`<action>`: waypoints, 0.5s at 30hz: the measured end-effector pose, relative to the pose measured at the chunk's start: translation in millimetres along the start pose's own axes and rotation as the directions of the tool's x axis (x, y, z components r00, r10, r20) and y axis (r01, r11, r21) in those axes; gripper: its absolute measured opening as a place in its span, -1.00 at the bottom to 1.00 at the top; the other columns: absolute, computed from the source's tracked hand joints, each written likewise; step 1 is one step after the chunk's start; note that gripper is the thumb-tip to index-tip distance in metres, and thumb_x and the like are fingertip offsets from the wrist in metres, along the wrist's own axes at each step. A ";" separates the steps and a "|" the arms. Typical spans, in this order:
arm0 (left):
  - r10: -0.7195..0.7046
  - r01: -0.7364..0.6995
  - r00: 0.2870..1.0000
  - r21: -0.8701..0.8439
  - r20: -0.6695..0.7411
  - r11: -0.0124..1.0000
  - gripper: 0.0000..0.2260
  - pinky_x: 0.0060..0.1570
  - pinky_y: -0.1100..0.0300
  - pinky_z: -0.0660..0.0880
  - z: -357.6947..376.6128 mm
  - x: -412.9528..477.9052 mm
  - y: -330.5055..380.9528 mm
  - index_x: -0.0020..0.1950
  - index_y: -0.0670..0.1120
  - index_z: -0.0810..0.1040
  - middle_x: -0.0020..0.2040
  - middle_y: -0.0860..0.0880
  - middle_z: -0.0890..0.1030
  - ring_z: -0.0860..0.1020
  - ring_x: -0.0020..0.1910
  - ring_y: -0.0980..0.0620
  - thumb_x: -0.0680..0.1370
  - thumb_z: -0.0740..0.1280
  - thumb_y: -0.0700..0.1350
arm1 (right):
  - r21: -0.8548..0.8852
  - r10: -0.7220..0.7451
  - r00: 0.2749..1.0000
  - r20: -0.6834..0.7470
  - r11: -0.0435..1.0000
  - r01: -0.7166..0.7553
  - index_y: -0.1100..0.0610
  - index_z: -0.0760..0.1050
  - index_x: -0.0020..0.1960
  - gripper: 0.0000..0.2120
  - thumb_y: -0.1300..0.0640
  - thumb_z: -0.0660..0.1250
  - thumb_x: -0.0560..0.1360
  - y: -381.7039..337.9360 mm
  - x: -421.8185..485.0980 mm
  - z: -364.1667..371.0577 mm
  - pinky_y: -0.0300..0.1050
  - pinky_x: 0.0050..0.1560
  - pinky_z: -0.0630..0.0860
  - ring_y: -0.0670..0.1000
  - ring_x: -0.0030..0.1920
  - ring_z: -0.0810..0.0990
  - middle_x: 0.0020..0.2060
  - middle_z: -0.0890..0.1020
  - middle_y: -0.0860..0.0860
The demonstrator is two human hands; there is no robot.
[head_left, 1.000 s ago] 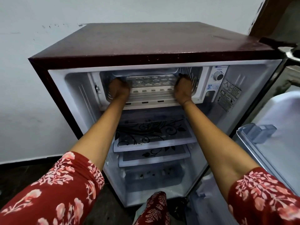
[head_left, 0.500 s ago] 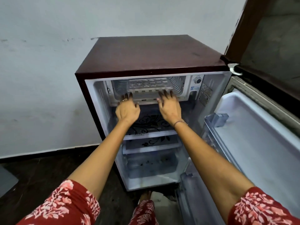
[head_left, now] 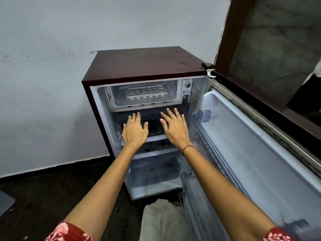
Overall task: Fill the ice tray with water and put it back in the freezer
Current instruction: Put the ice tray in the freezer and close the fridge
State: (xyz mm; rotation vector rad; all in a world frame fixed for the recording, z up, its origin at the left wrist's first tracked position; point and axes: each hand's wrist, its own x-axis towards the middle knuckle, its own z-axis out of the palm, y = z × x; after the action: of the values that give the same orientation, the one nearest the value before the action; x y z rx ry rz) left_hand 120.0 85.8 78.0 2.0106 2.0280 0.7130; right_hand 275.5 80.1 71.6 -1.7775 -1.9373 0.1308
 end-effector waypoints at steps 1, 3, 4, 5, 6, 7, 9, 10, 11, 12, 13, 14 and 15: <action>-0.006 0.006 1.000 -0.024 0.004 1.000 -0.49 0.48 -0.03 0.07 -1.7 -11.8 3.4 0.53 -0.10 0.12 0.53 -0.10 0.17 0.09 0.52 -0.04 0.62 0.10 0.05 | 0.007 0.002 1.000 -0.011 1.000 -0.002 -0.04 0.27 0.46 -0.57 -0.09 -0.02 0.63 0.0 -11.9 -7.1 0.08 0.51 -0.09 0.04 0.53 0.00 0.50 0.22 -0.04; -0.041 0.041 0.999 -0.076 0.004 0.996 -0.50 0.41 -0.05 0.22 -4.4 -30.3 7.9 0.52 -0.07 0.14 0.50 -0.09 0.24 0.18 0.49 -0.06 0.61 0.10 0.07 | 0.046 0.026 0.999 -0.035 0.999 -0.024 -0.05 0.31 0.44 -0.59 -0.09 -0.01 0.63 -2.4 -28.7 -17.8 0.09 0.50 -0.08 0.02 0.52 0.05 0.48 0.27 -0.06; -0.070 0.072 0.997 -0.111 0.018 0.991 -0.50 0.35 -0.05 0.31 -6.5 -48.0 12.8 0.52 -0.03 0.16 0.48 -0.08 0.29 0.26 0.46 -0.07 0.61 0.10 0.08 | 0.065 0.046 0.998 -0.042 0.997 -0.043 -0.06 0.33 0.42 -0.60 -0.09 0.00 0.63 -1.6 -46.0 -26.9 0.10 0.50 -0.06 0.01 0.52 0.08 0.46 0.30 -0.07; -0.103 0.106 0.994 -0.136 0.034 0.985 -0.51 0.26 -0.03 0.39 -9.4 -68.8 18.7 0.51 0.00 0.17 0.45 -0.08 0.35 0.34 0.41 -0.09 0.61 0.10 0.09 | 0.078 0.060 0.997 -0.053 0.995 -0.056 -0.06 0.36 0.41 -0.60 -0.09 0.01 0.63 -0.4 -65.5 -36.9 0.10 0.50 -0.05 0.00 0.51 0.11 0.44 0.33 -0.07; -0.125 0.130 0.991 -0.146 0.045 0.981 -0.52 0.17 -0.01 0.43 -10.8 -87.5 23.4 0.51 0.02 0.18 0.39 -0.09 0.42 0.42 0.33 -0.11 0.61 0.10 0.10 | 0.093 0.070 0.996 -0.061 0.994 -0.064 -0.06 0.38 0.39 -0.61 -0.09 0.02 0.63 0.3 -82.7 -45.8 0.10 0.50 -0.03 0.00 0.50 0.14 0.43 0.36 -0.07; -0.133 0.141 0.989 -0.153 0.055 0.978 -0.53 0.08 0.01 0.47 -11.2 -108.0 28.9 0.51 0.03 0.19 0.31 -0.11 0.50 0.49 0.23 -0.12 0.61 0.10 0.10 | 0.102 0.079 0.995 -0.068 0.992 -0.072 -0.06 0.40 0.37 -0.62 -0.08 0.03 0.63 1.3 -102.7 -55.4 0.11 0.49 0.00 -0.01 0.49 0.17 0.41 0.39 -0.07; -0.130 0.142 0.989 -0.185 0.073 0.973 -0.54 -0.02 0.01 0.53 -13.4 -144.7 41.8 0.50 0.04 0.21 0.15 -0.11 0.60 0.57 0.06 -0.12 0.61 0.10 0.11 | 0.100 0.086 0.992 -0.088 0.992 -0.077 -0.05 0.44 0.34 -0.64 -0.07 0.04 0.63 4.9 -139.5 -73.8 0.12 0.48 0.05 0.01 0.47 0.22 0.38 0.43 -0.06; -0.126 0.140 0.989 -0.206 0.078 0.969 -0.54 -0.02 0.00 0.53 -14.6 -159.9 49.8 0.50 0.04 0.22 0.15 -0.11 0.61 0.57 0.06 -0.12 0.61 0.10 0.11 | 0.093 0.084 0.991 -0.103 0.993 -0.074 -0.04 0.46 0.32 -0.64 -0.07 0.05 0.63 6.8 -155.5 -83.8 0.13 0.47 0.08 0.02 0.46 0.24 0.36 0.45 -0.05; -0.120 0.136 0.989 -0.224 0.080 0.965 -0.55 0.00 0.00 0.53 -15.3 -172.3 58.9 0.49 0.04 0.24 0.18 -0.11 0.59 0.56 0.10 -0.13 0.61 0.11 0.11 | 0.086 0.079 0.989 -0.122 0.994 -0.069 -0.04 0.47 0.31 -0.65 -0.06 0.05 0.63 8.6 -168.1 -94.0 0.13 0.46 0.11 0.03 0.45 0.26 0.35 0.47 -0.04; -0.111 0.129 0.990 -0.240 0.084 0.962 -0.55 0.01 0.02 0.51 -17.0 -186.1 71.1 0.48 0.03 0.26 0.22 -0.10 0.58 0.54 0.14 -0.13 0.61 0.11 0.10 | 0.080 0.076 0.987 -0.143 0.995 -0.065 -0.03 0.48 0.29 -0.65 -0.06 0.05 0.62 10.5 -181.3 -106.1 0.11 0.45 0.13 0.04 0.43 0.29 0.33 0.48 -0.03; -0.097 0.116 0.992 -0.257 0.085 0.960 -0.56 0.00 0.04 0.48 -19.6 -198.6 83.6 0.48 0.02 0.27 0.24 -0.09 0.56 0.52 0.18 -0.12 0.61 0.12 0.09 | 0.076 0.071 0.983 -0.169 0.995 -0.059 -0.02 0.50 0.28 -0.65 -0.06 0.06 0.62 11.6 -192.9 -118.1 0.09 0.45 0.14 0.04 0.42 0.31 0.31 0.50 -0.03; -0.073 0.094 0.994 -0.278 0.082 0.956 -0.57 -0.02 0.06 0.46 -22.0 -209.6 96.2 0.47 0.02 0.28 0.25 -0.08 0.55 0.52 0.19 -0.10 0.62 0.12 0.09 | 0.075 0.067 0.977 -0.202 0.996 -0.053 0.00 0.52 0.26 -0.66 -0.05 0.07 0.62 13.1 -203.5 -130.3 0.07 0.44 0.17 0.05 0.40 0.34 0.29 0.52 -0.02; -0.051 0.071 0.996 -0.301 0.072 0.951 -0.57 -0.04 0.08 0.45 -24.2 -218.3 108.4 0.47 0.03 0.28 0.25 -0.06 0.56 0.52 0.19 -0.08 0.62 0.12 0.09 | 0.068 0.055 0.969 -0.240 0.997 -0.039 0.02 0.54 0.23 -0.65 -0.06 0.07 0.62 14.7 -212.7 -142.7 0.05 0.40 0.21 0.07 0.37 0.38 0.26 0.55 -0.01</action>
State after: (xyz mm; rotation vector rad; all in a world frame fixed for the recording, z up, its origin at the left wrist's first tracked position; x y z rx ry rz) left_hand 217.0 -137.2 107.4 1.7662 1.8080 0.8757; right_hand 353.0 -158.1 126.7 -1.7125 -1.7014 -0.0100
